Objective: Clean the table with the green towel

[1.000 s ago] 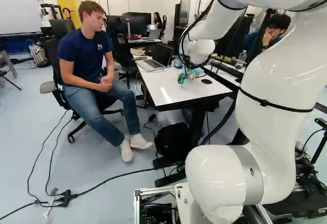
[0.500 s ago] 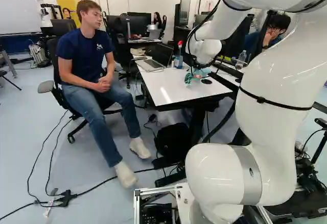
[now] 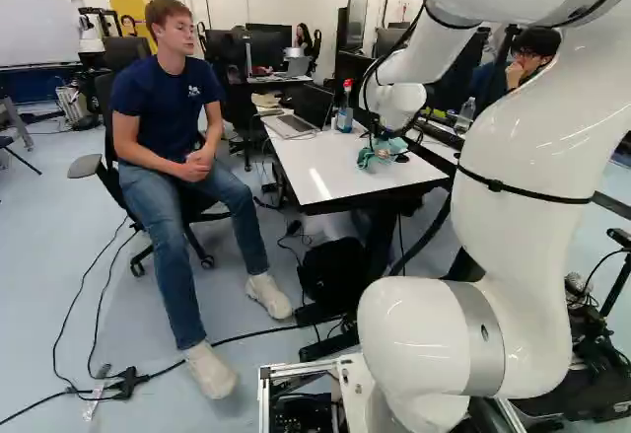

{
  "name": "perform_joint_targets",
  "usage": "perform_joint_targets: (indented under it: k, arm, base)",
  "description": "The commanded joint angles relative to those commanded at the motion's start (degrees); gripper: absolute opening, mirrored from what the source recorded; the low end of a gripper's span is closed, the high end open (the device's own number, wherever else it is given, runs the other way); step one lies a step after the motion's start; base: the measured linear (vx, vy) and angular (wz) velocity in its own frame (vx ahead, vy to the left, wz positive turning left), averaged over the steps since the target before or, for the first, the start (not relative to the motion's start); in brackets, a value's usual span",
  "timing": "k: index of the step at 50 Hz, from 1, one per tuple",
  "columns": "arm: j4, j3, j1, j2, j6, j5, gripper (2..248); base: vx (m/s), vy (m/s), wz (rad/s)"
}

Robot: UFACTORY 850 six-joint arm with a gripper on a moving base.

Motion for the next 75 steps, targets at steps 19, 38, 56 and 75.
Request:
perform_joint_targets:
  k: [19, 38, 56, 75]
  arm:
    - [0.00, -0.30, 0.00, -2.64, 0.00, 0.00, 33]
    - [0.00, -0.78, 0.00, -5.45, 0.00, 0.00, 33]
    - [0.00, -0.99, 0.00, -6.49, 0.00, 0.00, 33]
    - [0.00, -0.99, 0.00, -6.49, 0.00, -0.14, 33]
  base:
    - [0.000, 0.000, 0.000]
    - [0.000, 0.000, 0.000]
    - [0.000, 0.000, 0.000]
    - [0.000, 0.000, 0.000]
